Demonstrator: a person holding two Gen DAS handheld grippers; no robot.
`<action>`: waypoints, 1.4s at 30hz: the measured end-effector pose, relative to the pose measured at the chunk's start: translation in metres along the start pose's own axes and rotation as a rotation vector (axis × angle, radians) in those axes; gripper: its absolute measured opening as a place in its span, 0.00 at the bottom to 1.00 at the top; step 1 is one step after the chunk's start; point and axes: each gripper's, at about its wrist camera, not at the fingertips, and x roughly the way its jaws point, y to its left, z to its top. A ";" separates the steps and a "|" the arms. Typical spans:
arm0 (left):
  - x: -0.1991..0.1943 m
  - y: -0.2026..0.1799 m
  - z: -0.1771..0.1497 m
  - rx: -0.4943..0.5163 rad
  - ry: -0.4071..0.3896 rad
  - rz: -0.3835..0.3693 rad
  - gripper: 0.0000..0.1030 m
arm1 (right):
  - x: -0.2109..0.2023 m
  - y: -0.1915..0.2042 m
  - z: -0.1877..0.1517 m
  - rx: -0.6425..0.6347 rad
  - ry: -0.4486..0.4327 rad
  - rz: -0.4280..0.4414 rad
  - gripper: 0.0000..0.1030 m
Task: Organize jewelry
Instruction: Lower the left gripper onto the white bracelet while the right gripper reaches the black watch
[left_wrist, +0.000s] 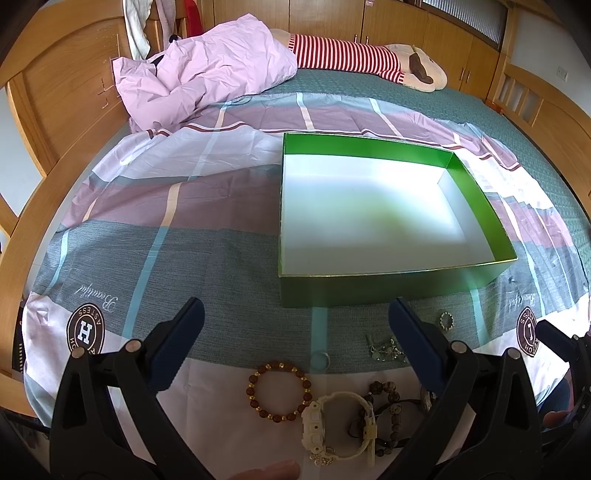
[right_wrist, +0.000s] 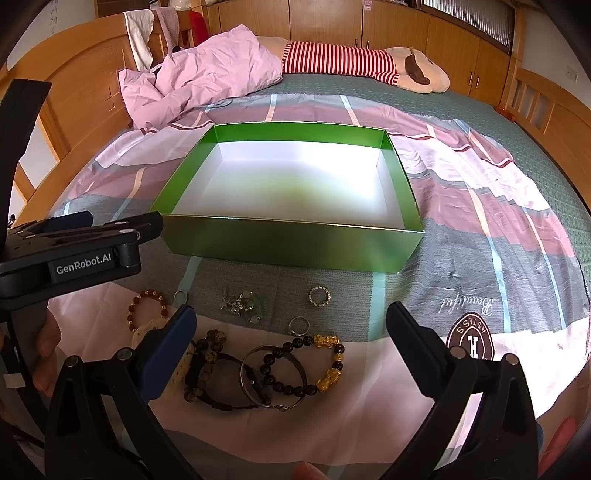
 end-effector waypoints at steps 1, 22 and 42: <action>0.001 0.000 -0.001 0.004 0.006 -0.003 0.96 | 0.001 0.000 -0.001 -0.008 0.003 -0.006 0.98; 0.029 0.007 -0.014 0.019 0.270 -0.238 0.69 | 0.033 0.007 -0.043 -0.113 0.247 0.159 0.50; 0.046 0.005 -0.044 0.104 0.423 -0.232 0.69 | 0.028 -0.048 -0.012 0.094 0.107 0.060 0.31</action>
